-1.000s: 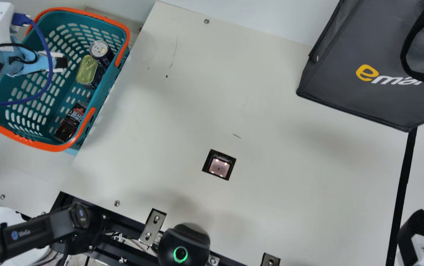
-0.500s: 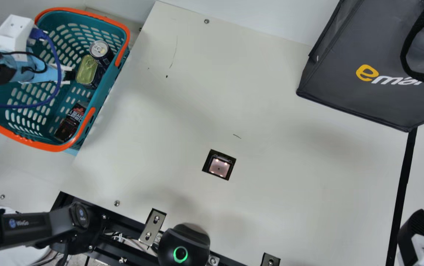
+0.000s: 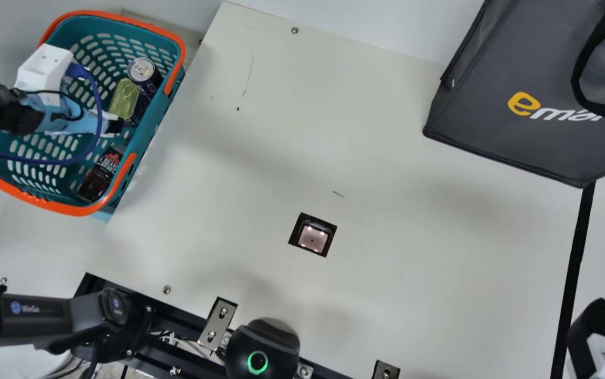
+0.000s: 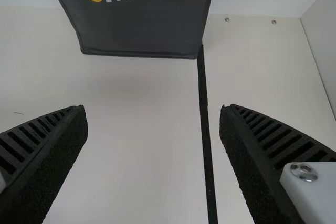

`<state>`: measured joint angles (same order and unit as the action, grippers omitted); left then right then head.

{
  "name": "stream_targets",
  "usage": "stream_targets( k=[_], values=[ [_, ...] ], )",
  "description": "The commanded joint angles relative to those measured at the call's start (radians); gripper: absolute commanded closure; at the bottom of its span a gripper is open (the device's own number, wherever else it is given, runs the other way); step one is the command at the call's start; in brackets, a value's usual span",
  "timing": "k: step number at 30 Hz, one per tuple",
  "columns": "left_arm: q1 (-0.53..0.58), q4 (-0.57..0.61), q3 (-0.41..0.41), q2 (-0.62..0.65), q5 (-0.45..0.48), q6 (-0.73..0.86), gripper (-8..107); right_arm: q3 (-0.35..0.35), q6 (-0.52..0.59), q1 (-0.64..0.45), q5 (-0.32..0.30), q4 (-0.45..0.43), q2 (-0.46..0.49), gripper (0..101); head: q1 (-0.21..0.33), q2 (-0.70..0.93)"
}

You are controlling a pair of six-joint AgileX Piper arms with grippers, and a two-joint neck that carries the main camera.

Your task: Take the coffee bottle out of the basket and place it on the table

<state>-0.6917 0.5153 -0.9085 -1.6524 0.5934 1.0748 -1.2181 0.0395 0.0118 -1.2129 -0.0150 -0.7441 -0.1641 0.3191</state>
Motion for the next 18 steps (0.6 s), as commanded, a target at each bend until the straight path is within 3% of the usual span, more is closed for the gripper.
stream_targets(
  k=[1,18],
  values=[
    [0.003,0.007,0.007,-0.012,-0.016,0.013,9,0.000,0.000,0.000,0.000,0.000,0.000,10,0.026,0.002],
    [0.021,0.065,0.048,-0.116,-0.129,0.101,9,0.000,0.000,0.000,0.000,0.000,0.000,10,0.026,0.002]
  ],
)
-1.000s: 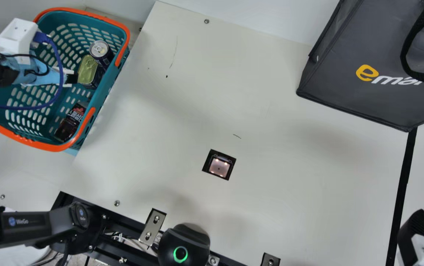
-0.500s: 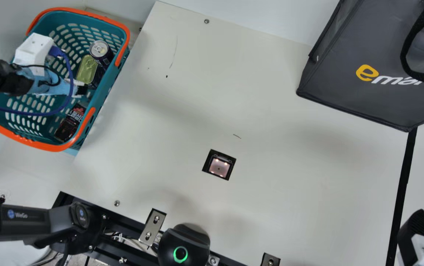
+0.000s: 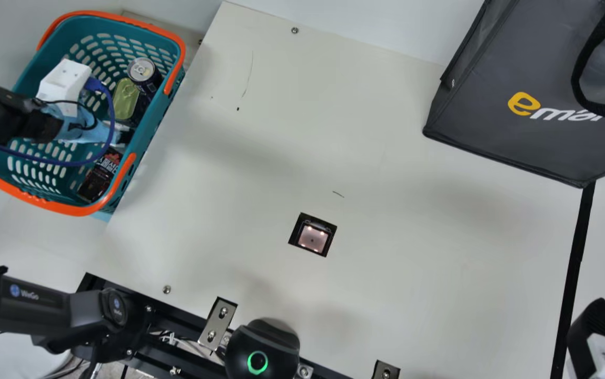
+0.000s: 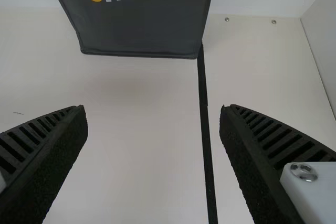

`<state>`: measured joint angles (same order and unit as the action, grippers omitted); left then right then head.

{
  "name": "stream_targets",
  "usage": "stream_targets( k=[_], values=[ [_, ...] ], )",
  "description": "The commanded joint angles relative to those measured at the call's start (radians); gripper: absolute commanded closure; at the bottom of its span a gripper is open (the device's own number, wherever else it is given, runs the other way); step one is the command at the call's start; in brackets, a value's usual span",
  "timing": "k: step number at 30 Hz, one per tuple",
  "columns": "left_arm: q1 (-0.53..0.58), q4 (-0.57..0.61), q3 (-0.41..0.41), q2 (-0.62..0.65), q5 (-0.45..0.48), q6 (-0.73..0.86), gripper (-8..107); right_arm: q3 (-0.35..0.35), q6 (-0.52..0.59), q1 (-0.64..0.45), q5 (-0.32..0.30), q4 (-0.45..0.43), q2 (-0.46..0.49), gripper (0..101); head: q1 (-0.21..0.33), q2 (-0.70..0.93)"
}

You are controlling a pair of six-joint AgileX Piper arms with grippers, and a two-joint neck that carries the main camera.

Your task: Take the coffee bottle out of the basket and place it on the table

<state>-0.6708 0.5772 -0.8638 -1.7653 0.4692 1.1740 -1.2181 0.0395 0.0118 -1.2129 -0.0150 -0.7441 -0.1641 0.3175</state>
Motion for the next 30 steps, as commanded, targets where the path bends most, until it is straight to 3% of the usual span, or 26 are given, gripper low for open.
stream_targets(
  k=[1,14,30],
  values=[
    [0.002,0.008,0.007,-0.007,-0.010,0.008,9,0.000,0.000,0.000,0.000,0.000,0.000,10,0.026,0.004],
    [0.012,0.089,0.054,-0.060,-0.092,0.104,9,0.000,0.000,0.000,0.000,0.000,0.000,10,0.026,0.004],
    [0.024,0.220,0.056,-0.147,-0.162,0.234,9,0.000,0.000,0.000,0.000,0.000,0.000,10,0.026,0.004]
  ],
)
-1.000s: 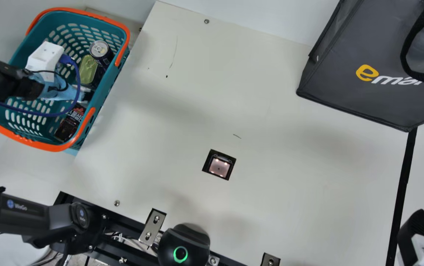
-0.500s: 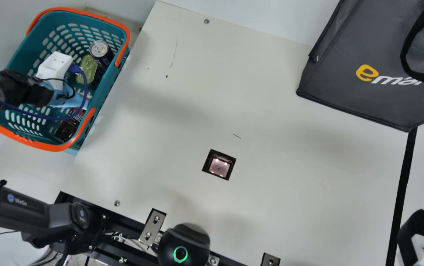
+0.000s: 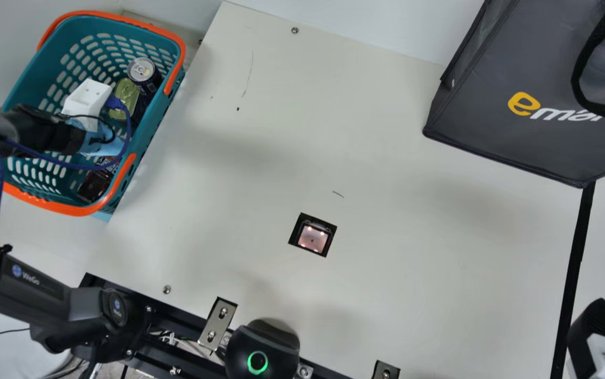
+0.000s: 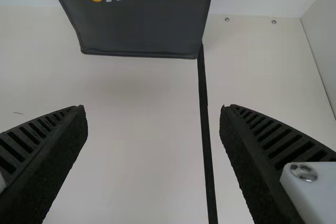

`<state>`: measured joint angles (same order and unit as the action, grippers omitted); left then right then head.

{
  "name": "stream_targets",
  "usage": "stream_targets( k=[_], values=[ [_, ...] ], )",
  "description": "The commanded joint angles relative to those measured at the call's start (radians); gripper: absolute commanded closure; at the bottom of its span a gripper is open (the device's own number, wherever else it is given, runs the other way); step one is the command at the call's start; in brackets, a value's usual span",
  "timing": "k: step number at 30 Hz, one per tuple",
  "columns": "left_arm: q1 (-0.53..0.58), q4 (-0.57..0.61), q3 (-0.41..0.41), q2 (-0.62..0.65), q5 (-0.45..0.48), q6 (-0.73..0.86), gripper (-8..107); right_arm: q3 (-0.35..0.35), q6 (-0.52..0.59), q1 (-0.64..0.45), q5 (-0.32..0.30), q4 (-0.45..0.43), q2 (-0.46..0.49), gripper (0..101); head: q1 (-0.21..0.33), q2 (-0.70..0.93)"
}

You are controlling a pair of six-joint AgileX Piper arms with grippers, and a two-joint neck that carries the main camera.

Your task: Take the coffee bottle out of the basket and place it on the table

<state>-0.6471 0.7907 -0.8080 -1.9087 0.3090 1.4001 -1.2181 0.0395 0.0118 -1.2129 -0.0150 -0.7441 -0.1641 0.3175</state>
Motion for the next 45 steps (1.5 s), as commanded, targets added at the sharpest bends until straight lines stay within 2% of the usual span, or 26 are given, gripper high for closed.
stream_targets(
  k=[1,27,39,45],
  values=[
    [0.001,0.015,0.000,-0.009,-0.005,0.017,9,0.000,0.000,0.000,0.000,0.000,0.000,10,0.026,0.004],
    [-0.007,0.223,-0.022,-0.127,-0.044,0.252,9,0.000,0.000,0.000,0.000,0.000,0.000,10,0.026,0.004],
    [-0.004,0.320,-0.024,-0.154,-0.036,0.351,89,0.000,0.000,0.000,0.000,0.000,0.000,10,0.026,0.004],
    [-0.007,0.347,-0.022,-0.138,-0.029,0.374,89,0.000,0.000,0.000,0.000,0.000,0.000,10,0.026,0.004]
  ],
)
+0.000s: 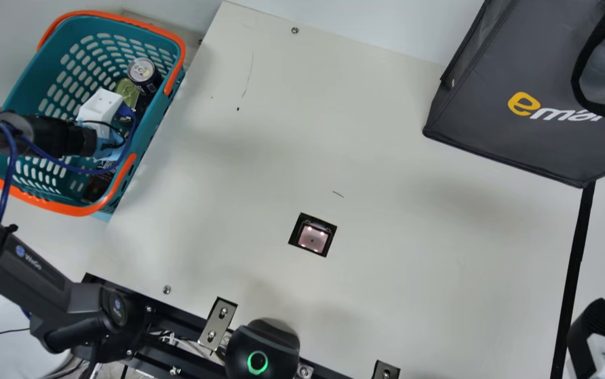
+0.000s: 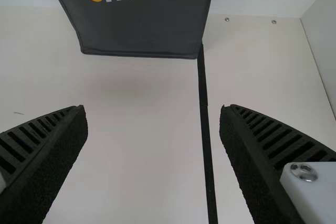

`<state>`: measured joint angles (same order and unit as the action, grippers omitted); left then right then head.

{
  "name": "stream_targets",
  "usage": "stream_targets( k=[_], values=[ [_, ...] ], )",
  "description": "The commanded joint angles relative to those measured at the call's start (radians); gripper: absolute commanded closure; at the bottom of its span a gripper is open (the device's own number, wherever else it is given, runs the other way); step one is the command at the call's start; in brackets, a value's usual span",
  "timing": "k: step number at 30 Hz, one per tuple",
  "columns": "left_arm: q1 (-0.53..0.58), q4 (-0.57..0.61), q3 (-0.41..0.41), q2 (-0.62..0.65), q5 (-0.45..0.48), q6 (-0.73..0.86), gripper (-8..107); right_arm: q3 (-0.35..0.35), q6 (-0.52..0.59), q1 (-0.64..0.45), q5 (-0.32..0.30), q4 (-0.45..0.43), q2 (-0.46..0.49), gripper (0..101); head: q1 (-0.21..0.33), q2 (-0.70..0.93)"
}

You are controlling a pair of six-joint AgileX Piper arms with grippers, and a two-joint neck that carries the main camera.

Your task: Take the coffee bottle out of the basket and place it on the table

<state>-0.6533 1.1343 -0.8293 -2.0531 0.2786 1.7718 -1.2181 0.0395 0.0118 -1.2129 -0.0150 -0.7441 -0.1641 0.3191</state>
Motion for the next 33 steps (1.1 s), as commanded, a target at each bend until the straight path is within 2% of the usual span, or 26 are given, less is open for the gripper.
stream_targets(
  k=[1,19,33],
  values=[
    [-0.001,0.005,0.000,0.011,0.003,0.003,89,0.000,0.000,0.000,0.000,0.000,0.000,10,0.026,0.002],
    [-0.037,-0.013,-0.014,0.163,0.059,-0.081,89,0.000,0.000,0.000,0.000,0.000,0.000,10,0.026,0.002],
    [-0.096,-0.055,-0.037,0.297,0.149,-0.190,89,0.000,0.000,0.000,0.000,0.000,0.000,10,0.026,0.002]
  ],
)
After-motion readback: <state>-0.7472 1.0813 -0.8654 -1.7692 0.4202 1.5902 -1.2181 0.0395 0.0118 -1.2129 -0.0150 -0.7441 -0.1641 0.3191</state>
